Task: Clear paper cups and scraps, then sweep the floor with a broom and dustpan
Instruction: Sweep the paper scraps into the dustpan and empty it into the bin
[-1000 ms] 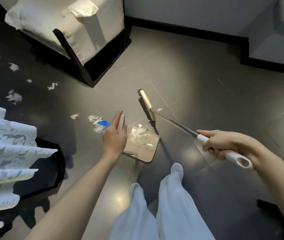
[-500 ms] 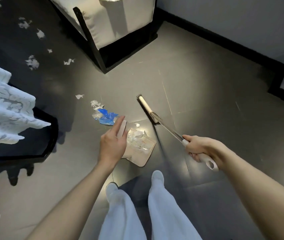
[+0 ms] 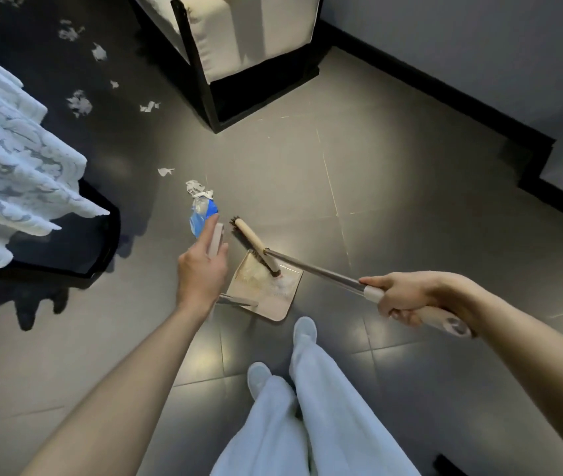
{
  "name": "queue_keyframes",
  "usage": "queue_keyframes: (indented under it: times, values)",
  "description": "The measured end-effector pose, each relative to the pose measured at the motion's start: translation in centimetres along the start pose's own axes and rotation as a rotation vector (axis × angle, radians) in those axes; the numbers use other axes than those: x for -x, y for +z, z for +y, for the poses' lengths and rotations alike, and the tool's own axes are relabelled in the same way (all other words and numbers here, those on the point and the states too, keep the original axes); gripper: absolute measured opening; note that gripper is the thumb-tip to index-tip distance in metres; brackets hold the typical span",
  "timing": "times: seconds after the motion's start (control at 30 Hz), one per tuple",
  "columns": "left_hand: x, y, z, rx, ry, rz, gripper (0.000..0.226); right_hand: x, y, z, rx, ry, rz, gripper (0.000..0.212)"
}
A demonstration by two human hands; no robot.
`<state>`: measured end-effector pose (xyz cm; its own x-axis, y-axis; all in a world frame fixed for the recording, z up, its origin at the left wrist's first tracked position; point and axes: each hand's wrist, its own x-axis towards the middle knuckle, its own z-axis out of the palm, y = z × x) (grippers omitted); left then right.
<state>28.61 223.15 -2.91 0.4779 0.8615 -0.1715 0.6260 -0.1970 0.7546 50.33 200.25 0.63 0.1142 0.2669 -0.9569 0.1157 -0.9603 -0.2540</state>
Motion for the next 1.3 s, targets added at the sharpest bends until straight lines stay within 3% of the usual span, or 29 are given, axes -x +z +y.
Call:
queue_keyframes:
  times: [0.33, 0.53, 0.73, 0.93, 1.3]
  values:
    - [6.5, -5.4, -5.8, 0.017, -0.059, 0.081, 0.049, 1.6, 4.8, -0.8, 0.003, -0.037, 0.112, 0.074]
    - [5.2, -6.7, -7.2, 0.004, -0.091, 0.084, 0.05, -1.2, 9.2, -2.9, 0.285, -0.068, 0.194, 0.063]
    - [5.3, -6.3, -6.6, 0.03, -0.088, 0.028, 0.048, -2.6, 14.1, -2.3, 0.177, -0.019, 0.014, 0.076]
    - [6.3, -6.4, -6.9, 0.057, -0.057, 0.001, 0.05, 0.8, 11.0, -0.5, 0.028, 0.011, -0.005, 0.081]
    - [5.4, -4.5, -5.2, 0.013, 0.016, -0.057, 0.051, 0.8, 7.4, -0.2, 0.002, -0.001, 0.222, 0.077]
